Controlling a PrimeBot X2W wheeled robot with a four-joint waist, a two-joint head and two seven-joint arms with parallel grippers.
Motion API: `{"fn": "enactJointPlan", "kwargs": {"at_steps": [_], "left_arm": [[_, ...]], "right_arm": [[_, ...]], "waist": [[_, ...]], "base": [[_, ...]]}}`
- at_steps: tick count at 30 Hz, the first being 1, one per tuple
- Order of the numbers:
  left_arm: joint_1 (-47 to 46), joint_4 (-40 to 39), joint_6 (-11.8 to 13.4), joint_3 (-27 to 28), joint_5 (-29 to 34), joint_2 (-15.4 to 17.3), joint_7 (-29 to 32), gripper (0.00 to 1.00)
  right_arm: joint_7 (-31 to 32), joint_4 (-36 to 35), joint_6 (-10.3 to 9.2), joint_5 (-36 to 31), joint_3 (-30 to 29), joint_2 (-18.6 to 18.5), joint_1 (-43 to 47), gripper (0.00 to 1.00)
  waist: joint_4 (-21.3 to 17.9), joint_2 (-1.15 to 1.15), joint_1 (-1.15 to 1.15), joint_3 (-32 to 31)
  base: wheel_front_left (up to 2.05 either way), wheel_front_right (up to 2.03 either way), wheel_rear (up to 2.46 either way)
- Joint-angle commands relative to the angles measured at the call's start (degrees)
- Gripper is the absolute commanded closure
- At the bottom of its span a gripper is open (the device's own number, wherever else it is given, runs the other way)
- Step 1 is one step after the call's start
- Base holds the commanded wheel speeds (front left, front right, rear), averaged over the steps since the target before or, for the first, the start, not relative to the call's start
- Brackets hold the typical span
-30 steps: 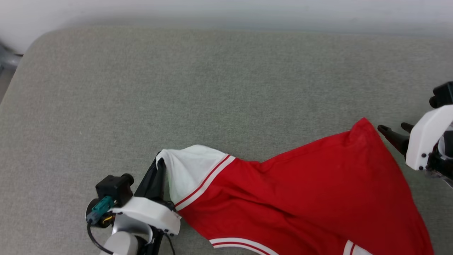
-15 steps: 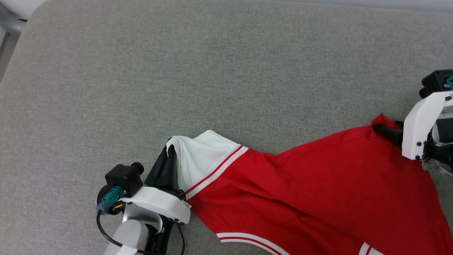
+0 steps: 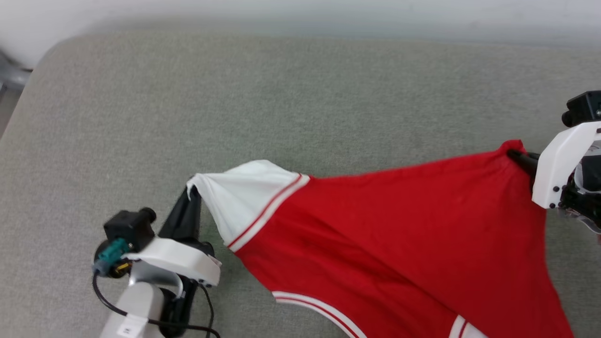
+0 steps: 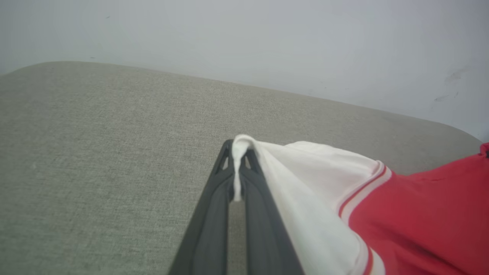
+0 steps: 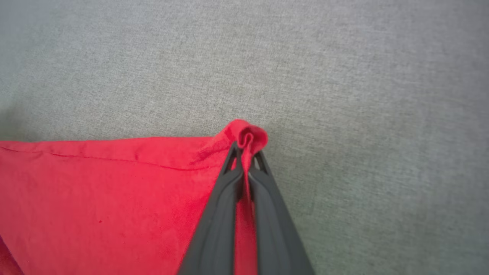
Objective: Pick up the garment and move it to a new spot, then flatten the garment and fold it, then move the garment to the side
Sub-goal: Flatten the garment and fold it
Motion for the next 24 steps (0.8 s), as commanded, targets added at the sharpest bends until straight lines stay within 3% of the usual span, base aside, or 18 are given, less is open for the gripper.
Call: {"fn": "enactJointPlan", "kwargs": {"at_steps": [1,14,22,24], "left_arm": [[-1.4,0.0,-0.3,0.7,-0.6,0.9,0.1,1.00],[-15.8,5.4,-1.3,1.4,-0.7,7.2,6.1,1.00],[-31.8,11.9,-0.8,2.1,-0.3,10.5,10.4,1.00],[-40.9,15.1,0.1,2.7,0.7,12.5,11.4,1.00]], "right_arm": [[-1.3,0.5,-0.04,-0.5,-0.3,-0.1,-0.5,1.00],[-14.1,6.2,-0.06,-6.8,-3.2,3.8,-5.1,1.00],[-21.6,9.9,-0.07,-11.9,-6.5,6.3,-16.4,1.00],[-25.0,11.2,-0.08,-14.7,-7.7,7.3,-24.0,1.00]], "waist": [[-2.1,0.00,-0.01,-2.8],[-7.7,0.00,-0.01,-8.1],[-10.0,0.00,-0.01,-4.4],[-10.8,0.00,-0.01,-1.1]], "base": [[0.00,0.00,0.00],[0.00,0.00,0.00],[0.00,0.00,0.00],[0.00,0.00,0.00]]}}
